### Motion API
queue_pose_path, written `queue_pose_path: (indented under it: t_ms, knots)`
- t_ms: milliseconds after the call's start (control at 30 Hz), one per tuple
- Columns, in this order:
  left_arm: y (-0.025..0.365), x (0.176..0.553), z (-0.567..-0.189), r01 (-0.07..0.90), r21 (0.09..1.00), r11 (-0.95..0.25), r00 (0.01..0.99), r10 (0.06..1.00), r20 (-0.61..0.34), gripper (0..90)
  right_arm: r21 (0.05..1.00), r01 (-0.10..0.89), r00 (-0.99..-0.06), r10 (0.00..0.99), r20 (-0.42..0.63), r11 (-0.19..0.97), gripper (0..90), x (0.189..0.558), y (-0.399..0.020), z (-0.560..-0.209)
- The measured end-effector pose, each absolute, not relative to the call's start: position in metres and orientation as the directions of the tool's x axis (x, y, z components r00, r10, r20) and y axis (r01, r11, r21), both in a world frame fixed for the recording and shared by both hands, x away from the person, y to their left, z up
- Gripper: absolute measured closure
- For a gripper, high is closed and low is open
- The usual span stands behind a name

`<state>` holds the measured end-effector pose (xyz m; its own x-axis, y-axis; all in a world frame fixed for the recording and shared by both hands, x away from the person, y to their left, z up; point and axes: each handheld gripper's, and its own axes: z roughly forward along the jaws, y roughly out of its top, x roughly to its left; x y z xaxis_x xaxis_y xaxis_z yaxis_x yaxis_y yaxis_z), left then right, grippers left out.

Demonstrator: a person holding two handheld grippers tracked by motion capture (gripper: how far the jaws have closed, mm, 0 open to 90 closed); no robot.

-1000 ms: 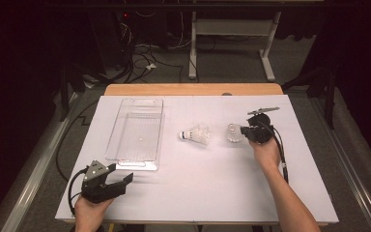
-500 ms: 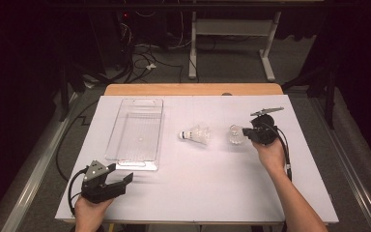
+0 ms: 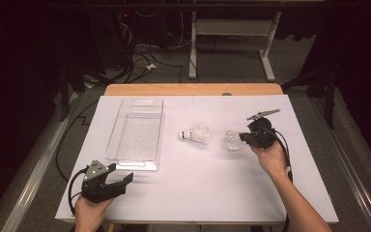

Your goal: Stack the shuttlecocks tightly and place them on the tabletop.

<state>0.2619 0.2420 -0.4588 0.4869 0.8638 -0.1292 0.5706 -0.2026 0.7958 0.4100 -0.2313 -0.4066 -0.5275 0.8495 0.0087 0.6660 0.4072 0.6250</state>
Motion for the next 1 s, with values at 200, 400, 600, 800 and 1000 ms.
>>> queue_pose_path:
  t_ms: [200, 400, 600, 800, 1000]
  knots:
    - [0.243, 0.262, -0.459, 0.572, 0.795, -0.201, 0.485, 0.865, -0.130, 26.3, 0.619, 0.658, -0.555, 0.832, 0.012, 0.430, 90.0, 0.402, -0.228, -0.403]
    - [0.243, 0.262, -0.459, 0.573, 0.795, -0.199, 0.485, 0.864, -0.133, 26.3, 0.609, 0.655, -0.576, 0.817, 0.020, 0.447, 90.0, 0.394, -0.229, -0.403]
    - [0.243, 0.262, -0.459, 0.573, 0.795, -0.197, 0.484, 0.865, -0.134, 26.3, 0.595, 0.661, -0.590, 0.807, 0.036, 0.457, 90.0, 0.386, -0.230, -0.407]
    - [0.243, 0.263, -0.459, 0.577, 0.793, -0.197, 0.483, 0.865, -0.137, 26.3, 0.587, 0.654, -0.616, 0.787, 0.046, 0.478, 90.0, 0.376, -0.226, -0.408]
    - [0.243, 0.262, -0.459, 0.574, 0.795, -0.198, 0.482, 0.866, -0.132, 26.3, 0.580, 0.639, -0.647, 0.761, 0.050, 0.505, 90.0, 0.367, -0.218, -0.408]
